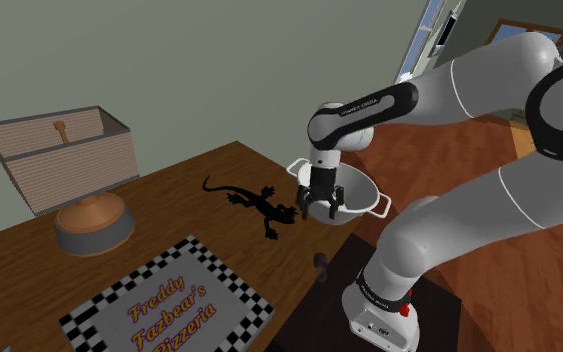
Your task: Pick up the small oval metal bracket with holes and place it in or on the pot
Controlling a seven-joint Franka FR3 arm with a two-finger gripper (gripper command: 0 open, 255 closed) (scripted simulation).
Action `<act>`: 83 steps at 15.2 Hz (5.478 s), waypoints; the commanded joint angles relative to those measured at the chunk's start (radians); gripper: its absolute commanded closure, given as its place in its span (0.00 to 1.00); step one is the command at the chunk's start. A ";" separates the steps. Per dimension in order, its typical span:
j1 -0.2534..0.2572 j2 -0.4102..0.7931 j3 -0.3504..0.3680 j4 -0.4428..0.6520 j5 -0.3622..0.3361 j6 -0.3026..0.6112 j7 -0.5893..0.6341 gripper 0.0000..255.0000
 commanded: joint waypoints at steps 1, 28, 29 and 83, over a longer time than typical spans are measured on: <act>-0.015 0.057 -0.025 -0.030 0.023 0.047 0.000 0.00; 0.028 0.302 -0.058 -0.161 0.214 0.319 -0.065 1.00; 0.026 0.298 -0.059 -0.165 0.211 0.318 -0.065 1.00; -0.110 0.085 -0.186 0.350 -0.071 -0.409 0.004 1.00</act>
